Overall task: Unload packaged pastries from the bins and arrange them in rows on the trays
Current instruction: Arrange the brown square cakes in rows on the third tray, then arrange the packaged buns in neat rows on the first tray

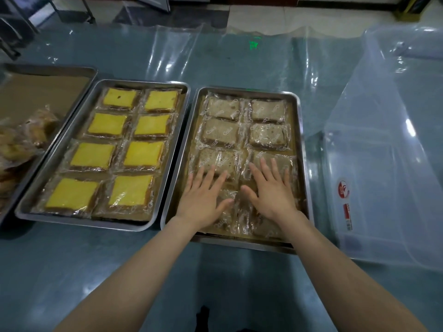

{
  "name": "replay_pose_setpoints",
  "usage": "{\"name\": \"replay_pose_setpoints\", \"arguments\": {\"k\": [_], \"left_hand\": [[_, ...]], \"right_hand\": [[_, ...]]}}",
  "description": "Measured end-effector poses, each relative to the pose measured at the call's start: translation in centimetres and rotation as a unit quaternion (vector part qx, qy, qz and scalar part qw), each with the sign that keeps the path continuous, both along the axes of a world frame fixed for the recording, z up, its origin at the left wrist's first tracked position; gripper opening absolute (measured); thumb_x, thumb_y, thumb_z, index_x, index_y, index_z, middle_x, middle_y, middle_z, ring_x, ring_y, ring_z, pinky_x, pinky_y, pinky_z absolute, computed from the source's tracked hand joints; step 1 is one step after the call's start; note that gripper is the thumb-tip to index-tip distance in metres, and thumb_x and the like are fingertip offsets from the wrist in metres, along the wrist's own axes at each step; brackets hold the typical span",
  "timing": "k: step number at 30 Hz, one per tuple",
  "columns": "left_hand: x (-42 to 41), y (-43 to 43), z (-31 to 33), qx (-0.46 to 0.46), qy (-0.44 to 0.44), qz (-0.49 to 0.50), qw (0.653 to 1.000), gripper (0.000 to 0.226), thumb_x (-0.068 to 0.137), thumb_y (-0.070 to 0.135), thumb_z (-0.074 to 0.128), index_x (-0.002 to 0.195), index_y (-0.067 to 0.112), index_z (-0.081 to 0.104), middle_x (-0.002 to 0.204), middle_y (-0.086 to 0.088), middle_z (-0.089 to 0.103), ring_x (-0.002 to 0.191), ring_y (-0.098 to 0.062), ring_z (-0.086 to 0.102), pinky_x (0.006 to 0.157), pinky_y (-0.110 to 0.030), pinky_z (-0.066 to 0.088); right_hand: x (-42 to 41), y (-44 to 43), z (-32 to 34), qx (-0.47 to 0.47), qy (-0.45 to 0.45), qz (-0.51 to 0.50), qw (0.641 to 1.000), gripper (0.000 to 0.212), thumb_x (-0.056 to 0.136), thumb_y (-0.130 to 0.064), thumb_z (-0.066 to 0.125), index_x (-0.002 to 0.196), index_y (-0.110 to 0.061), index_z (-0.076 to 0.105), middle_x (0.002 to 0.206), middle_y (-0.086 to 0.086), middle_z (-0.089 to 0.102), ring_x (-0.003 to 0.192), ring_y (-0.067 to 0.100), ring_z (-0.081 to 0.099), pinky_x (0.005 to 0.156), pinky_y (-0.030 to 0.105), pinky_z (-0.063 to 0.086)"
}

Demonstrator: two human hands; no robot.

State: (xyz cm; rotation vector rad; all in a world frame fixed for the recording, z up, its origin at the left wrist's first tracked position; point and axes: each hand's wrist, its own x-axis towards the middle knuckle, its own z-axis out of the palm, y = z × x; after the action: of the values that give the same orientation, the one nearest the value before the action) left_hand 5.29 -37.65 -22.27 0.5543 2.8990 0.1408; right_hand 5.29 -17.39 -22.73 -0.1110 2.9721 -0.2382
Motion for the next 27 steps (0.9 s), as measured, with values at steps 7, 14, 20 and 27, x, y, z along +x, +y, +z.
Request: {"name": "replay_pose_setpoints", "arguments": {"k": [7,14,20,27], "left_hand": [[1.2,-6.3,2.3,0.032,0.082,0.044,0.995,0.081,0.090,0.062,0.020,0.145,0.019,-0.020,0.153,0.000,-0.021,0.139,-0.016,-0.023,0.112,-0.037,-0.014],[4.1,-20.2,4.7,0.091,0.102,0.081,0.987,0.072,0.094,0.046,0.040,0.150,0.018,0.006,0.158,-0.002,0.003,0.144,-0.016,-0.003,0.116,-0.037,0.002],[7.3,-36.5,5.8,0.111,0.118,0.122,0.979,0.063,0.093,0.034,0.050,0.148,0.015,0.024,0.155,-0.006,0.022,0.144,-0.023,0.013,0.116,-0.039,0.011],[7.8,-48.6,7.7,0.134,0.148,0.139,0.970,0.052,0.090,0.023,0.056,0.140,0.014,0.041,0.145,-0.008,0.040,0.135,-0.026,0.032,0.111,-0.034,0.019]], "right_hand": [[1.3,-7.1,4.0,-0.048,0.036,0.074,0.995,0.072,0.090,-0.062,0.011,0.152,-0.025,0.004,0.157,-0.004,-0.008,0.142,0.016,-0.019,0.116,0.042,-0.011],[2.6,-20.4,6.7,-0.202,0.148,0.106,0.962,0.036,0.094,-0.022,0.053,0.129,-0.014,0.057,0.136,0.006,0.054,0.129,0.025,0.044,0.109,0.036,0.029],[4.1,-35.5,7.3,-0.255,0.164,0.119,0.945,0.028,0.090,-0.014,0.056,0.116,-0.014,0.065,0.120,0.002,0.064,0.115,0.021,0.052,0.097,0.026,0.035],[2.5,-46.7,8.8,-0.269,0.095,0.116,0.951,0.030,0.093,-0.021,0.053,0.122,-0.023,0.060,0.128,-0.003,0.059,0.121,0.016,0.048,0.097,0.022,0.033]]}}
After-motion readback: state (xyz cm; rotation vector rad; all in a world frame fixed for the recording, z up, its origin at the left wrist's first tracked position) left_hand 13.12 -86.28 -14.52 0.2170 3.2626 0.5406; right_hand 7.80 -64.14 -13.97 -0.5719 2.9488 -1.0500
